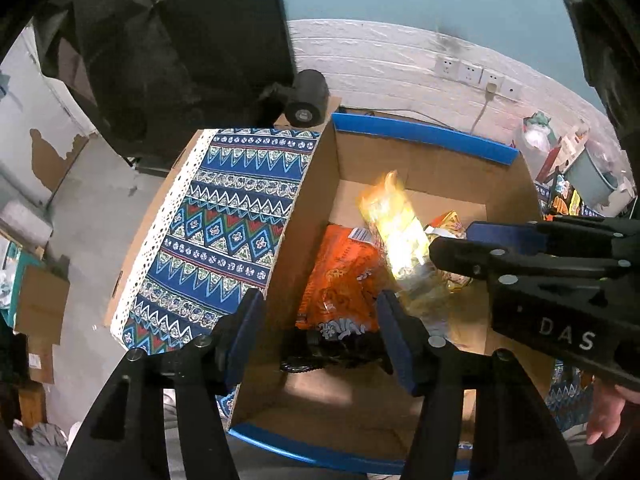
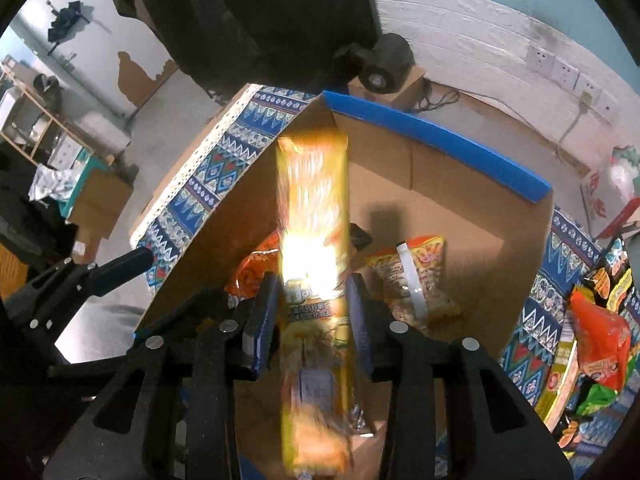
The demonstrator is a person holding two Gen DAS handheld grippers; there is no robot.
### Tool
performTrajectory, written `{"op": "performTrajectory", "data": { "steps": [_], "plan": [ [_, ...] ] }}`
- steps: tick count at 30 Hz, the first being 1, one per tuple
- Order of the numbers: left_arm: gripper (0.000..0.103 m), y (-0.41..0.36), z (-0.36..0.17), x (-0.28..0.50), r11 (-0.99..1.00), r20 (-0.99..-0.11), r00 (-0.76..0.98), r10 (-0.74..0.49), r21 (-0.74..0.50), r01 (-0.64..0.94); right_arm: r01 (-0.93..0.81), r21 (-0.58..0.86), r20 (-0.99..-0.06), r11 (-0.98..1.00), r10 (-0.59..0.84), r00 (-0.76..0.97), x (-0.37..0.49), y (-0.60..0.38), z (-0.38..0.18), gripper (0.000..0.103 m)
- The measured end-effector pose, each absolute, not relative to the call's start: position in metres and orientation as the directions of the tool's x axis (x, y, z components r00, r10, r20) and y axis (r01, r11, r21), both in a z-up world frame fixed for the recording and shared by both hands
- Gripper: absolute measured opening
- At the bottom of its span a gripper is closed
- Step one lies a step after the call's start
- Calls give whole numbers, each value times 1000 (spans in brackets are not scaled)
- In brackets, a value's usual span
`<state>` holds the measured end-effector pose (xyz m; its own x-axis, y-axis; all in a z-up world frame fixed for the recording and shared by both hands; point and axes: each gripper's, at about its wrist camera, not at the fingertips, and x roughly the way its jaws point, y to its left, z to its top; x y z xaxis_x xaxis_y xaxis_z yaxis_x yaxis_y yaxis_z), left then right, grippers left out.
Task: Organize snacks
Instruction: 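Open both tools to drop the snacks into the box and withdraw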
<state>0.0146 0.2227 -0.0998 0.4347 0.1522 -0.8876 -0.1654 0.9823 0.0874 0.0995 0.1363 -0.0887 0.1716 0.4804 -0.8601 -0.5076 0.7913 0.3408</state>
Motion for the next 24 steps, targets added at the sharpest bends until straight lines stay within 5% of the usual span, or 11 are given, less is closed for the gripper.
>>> {"op": "performTrajectory", "data": {
  "steps": [5,9,15,24],
  "plan": [
    [60,218,-98,15,984,-888,437,142,81,-156,-500,337,-854,798,482,194,99,128,-82,37],
    [63,212,-97,15,988,-890,439,123,67,-139,-490,298,-858,819,455,239,94,117,-74,57],
    [69,191,-92,15,994,-886,453,98,62,-95,-486,239,-859,841,417,298,87,93,-61,70],
    [70,146,-88,16,999,-893,450,26,33,6,-447,199,-869,872,368,331,75,40,-56,72]
  ]
}}
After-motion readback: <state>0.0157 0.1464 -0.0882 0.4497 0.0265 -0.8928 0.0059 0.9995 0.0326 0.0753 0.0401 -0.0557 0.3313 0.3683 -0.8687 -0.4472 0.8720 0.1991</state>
